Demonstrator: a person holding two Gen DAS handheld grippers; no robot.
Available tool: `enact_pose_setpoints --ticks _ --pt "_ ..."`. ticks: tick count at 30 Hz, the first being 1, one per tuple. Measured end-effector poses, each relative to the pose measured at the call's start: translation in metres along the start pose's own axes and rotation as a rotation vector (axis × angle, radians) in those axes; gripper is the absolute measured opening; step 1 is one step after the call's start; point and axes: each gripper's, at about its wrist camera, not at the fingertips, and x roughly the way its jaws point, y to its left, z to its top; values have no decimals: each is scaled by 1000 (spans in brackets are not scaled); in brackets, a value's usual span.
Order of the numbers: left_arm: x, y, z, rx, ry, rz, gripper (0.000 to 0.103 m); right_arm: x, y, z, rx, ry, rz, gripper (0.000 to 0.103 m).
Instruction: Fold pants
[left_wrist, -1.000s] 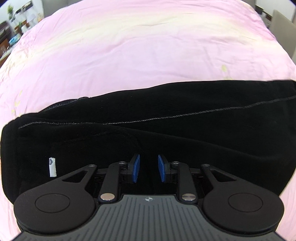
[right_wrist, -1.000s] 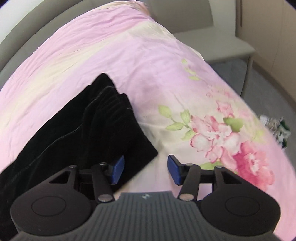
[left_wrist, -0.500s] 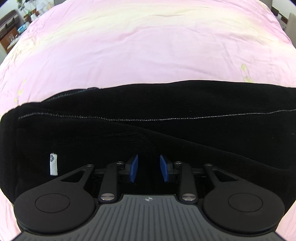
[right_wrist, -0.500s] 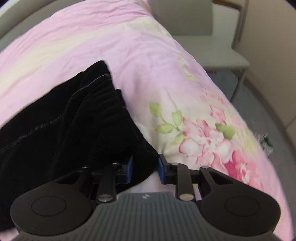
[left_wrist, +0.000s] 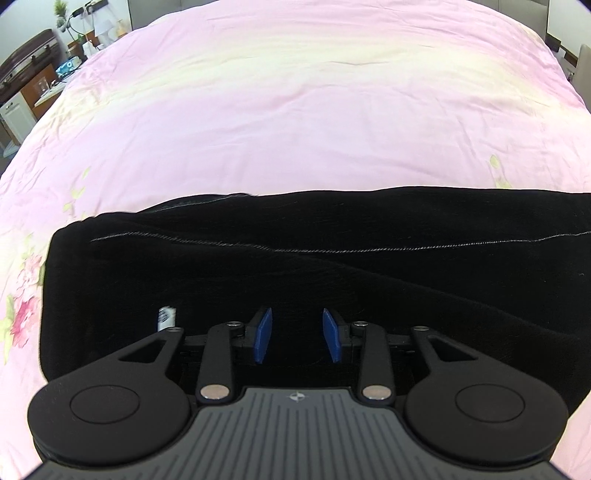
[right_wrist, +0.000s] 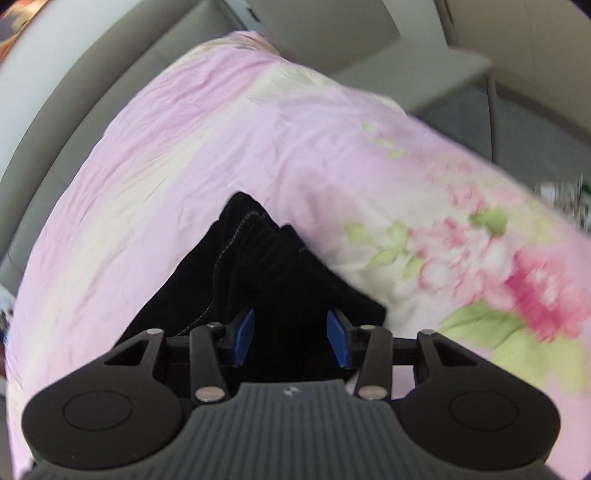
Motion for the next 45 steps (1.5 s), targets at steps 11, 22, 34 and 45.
enact_pose_setpoints --ticks 11,22,34,45 --pt "-18 56 -17 -94 29 35 39 29 24 -17 -276 -33 -299 4" --pt "-51 98 -67 -310 -30 -42 51 -26 19 -34 -288 2 -197 51" --pt "-11 214 -112 -946 -96 -207 80 3 1 -44 -21 3 -77 59" --pt "-22 203 -61 -816 -172 -41 53 5 22 -28 -90 -152 -146 9"
